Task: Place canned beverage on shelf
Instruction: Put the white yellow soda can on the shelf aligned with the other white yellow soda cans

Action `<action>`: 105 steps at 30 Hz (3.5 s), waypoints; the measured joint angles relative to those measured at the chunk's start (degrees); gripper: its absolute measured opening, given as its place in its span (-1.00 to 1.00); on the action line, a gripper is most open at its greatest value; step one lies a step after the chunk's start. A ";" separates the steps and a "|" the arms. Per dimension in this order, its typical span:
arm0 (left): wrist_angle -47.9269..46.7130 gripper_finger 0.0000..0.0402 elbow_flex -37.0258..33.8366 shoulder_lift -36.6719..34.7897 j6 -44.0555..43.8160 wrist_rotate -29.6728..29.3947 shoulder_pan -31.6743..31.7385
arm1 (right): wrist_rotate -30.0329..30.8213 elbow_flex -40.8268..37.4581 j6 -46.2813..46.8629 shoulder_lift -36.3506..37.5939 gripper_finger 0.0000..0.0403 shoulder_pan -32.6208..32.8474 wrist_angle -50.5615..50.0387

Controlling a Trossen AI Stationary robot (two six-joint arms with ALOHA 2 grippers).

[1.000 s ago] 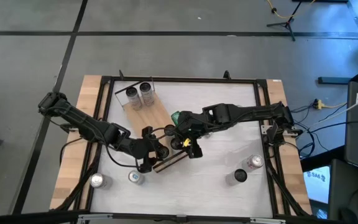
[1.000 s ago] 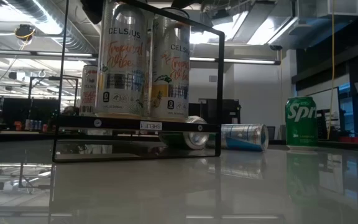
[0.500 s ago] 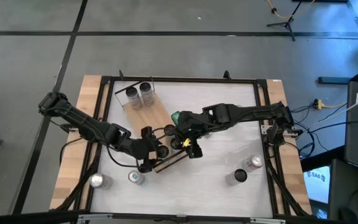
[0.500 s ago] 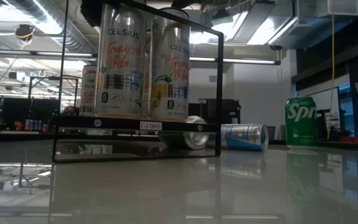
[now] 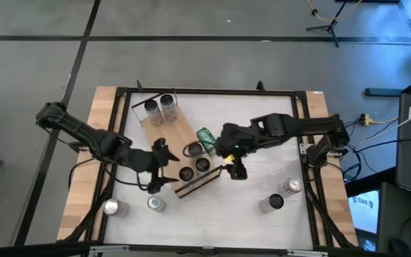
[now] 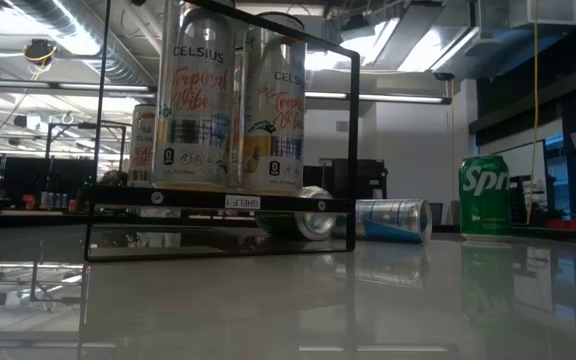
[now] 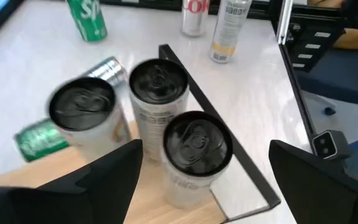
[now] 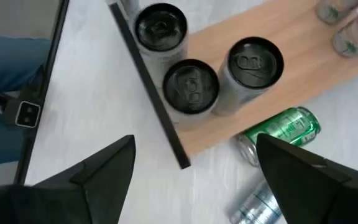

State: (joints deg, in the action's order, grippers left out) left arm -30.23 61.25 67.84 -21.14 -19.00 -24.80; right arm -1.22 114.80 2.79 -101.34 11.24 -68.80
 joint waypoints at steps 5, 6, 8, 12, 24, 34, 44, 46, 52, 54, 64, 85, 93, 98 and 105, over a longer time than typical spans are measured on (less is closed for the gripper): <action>-0.12 0.68 0.00 -3.17 3.62 -0.27 0.00 | 2.38 0.00 0.50 0.95 0.64 3.84 -4.04; -0.10 0.68 0.00 -3.87 4.37 -0.60 0.00 | 2.98 0.00 0.51 1.19 0.64 4.67 -4.88; -0.15 0.68 0.00 -5.12 5.59 -1.71 0.10 | 3.67 0.00 0.67 1.43 0.64 6.23 -6.80; -0.28 0.68 0.00 -7.23 6.77 -2.91 0.76 | 3.65 -0.04 3.76 1.51 0.64 8.90 -8.23; -0.28 0.68 0.00 -7.89 9.64 -2.87 0.90 | 7.05 -0.10 21.21 1.87 0.64 17.06 -21.55; -0.06 0.68 0.00 -7.89 9.70 -2.87 0.90 | 10.55 -7.20 31.93 8.33 0.64 26.26 -19.76; -0.10 0.68 0.00 -7.89 9.49 -2.89 0.90 | 9.19 -21.28 37.43 17.74 0.64 32.16 -11.72; -0.10 0.68 0.00 -7.87 9.36 -2.89 0.90 | 8.78 -23.92 37.41 19.07 0.64 32.87 -9.59; -0.10 0.68 0.00 -7.87 9.31 -2.91 0.90 | 7.43 -30.54 37.04 19.54 0.64 33.49 -7.33; -0.10 0.68 0.00 -7.87 9.31 -2.93 0.90 | 5.67 -32.96 36.57 19.60 0.64 33.42 -6.11; -0.10 0.68 0.00 -7.87 9.31 -2.98 0.90 | 2.94 -40.45 34.44 19.54 0.64 33.40 0.40; -0.12 0.68 0.00 -7.86 9.53 -3.07 0.90 | 1.62 -45.70 34.33 19.51 0.64 33.36 6.21; -0.10 0.68 0.00 -7.85 9.43 -3.04 0.90 | 4.66 -45.70 31.16 17.74 0.64 33.36 6.39; -0.12 0.68 0.00 -7.87 9.35 -3.04 0.90 | 4.64 -45.70 27.13 15.73 0.64 33.36 6.41; -0.12 0.68 0.00 -7.85 9.33 -3.00 0.90 | 4.08 -45.70 21.81 13.38 0.64 33.36 6.42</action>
State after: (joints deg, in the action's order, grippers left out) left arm -30.35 61.25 59.99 -11.81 -22.00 -23.90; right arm 2.87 69.10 24.60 -87.95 44.60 -62.38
